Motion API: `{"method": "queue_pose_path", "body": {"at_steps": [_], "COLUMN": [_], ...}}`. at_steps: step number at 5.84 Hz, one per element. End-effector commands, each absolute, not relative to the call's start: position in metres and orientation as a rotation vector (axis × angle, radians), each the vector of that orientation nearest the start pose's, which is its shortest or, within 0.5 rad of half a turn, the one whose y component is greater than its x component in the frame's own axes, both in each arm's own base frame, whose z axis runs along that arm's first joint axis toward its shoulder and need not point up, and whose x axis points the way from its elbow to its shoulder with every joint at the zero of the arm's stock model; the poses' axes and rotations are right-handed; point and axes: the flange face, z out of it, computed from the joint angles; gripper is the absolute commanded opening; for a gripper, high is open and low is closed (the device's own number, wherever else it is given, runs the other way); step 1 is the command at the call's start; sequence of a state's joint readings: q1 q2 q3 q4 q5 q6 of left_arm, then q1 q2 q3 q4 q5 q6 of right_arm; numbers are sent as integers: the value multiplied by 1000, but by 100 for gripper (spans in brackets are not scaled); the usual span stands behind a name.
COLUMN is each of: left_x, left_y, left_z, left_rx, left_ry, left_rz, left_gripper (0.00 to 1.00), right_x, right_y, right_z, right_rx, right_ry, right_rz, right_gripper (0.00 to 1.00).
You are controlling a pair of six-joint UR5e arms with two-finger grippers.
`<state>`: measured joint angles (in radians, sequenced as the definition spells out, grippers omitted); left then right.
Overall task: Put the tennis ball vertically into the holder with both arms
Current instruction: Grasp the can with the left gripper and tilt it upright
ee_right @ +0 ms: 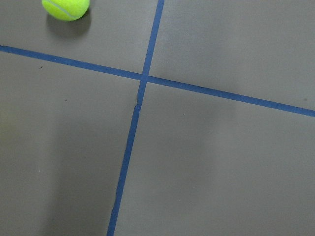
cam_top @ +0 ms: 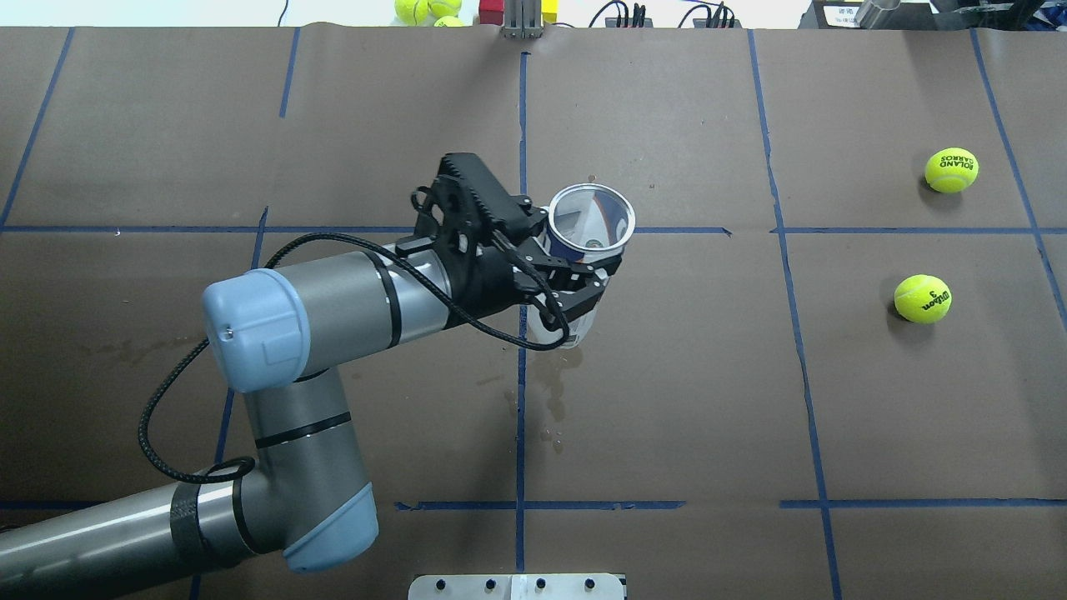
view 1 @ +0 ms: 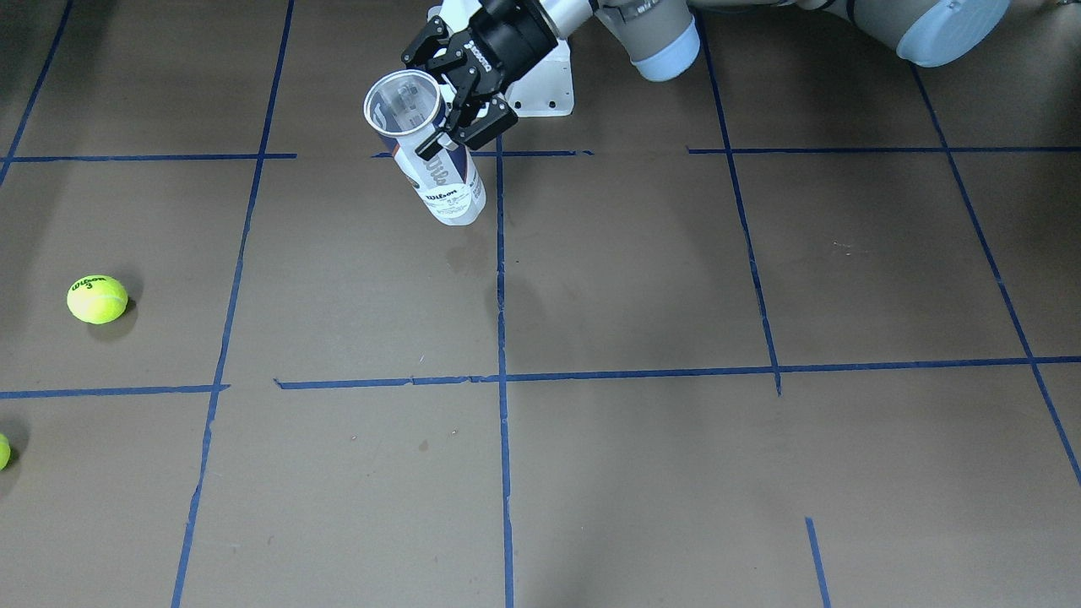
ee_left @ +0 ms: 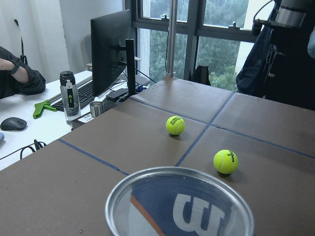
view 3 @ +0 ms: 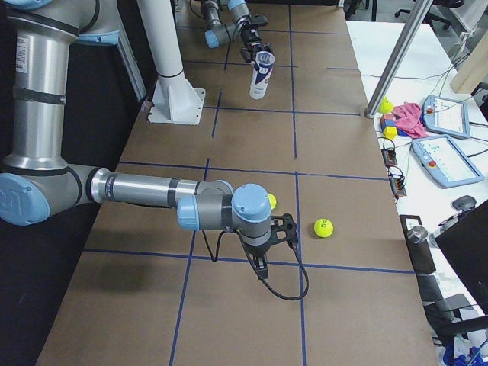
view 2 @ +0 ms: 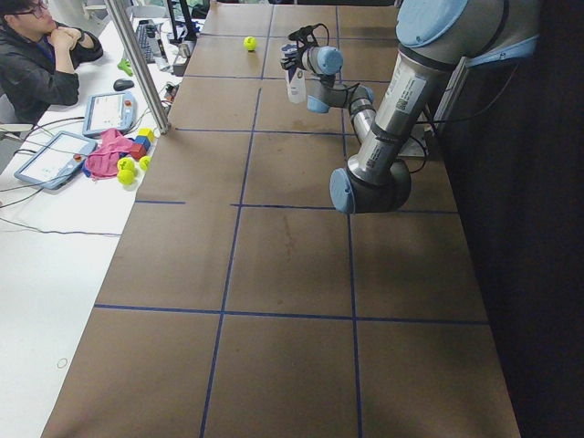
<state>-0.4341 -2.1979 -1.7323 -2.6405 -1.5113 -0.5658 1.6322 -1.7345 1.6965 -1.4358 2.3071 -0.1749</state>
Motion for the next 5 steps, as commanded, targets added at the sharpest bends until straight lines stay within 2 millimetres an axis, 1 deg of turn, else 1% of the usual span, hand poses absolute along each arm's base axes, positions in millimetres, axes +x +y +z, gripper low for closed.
{"method": "queue_pose_path", "body": {"at_steps": [1,2,3,4,5], "left_x": [489,493,484,481,496], "left_y": [-402,-433,-449,-457,-461], "left_z": [160,211,218,223,242], "left_rx": [1281,1365,1382,1442,1405], "left_ry": [1466,1508,1476,1406,1375], "left_rz": [245,204,197,271,294], "left_gripper": [68,68,68,68,68], "right_x": [93,93,93,93,93], "right_y": [-426,-428,-428,-429,-429], "right_z": [659,657,657,657,657], "right_rx": [183,186,187,187,187], "right_ry": [-718,-718,-719,-719,-719], "right_rz": [-145,-147,-147,-147,-147], "right_gripper": [100,100,100,100,100]}}
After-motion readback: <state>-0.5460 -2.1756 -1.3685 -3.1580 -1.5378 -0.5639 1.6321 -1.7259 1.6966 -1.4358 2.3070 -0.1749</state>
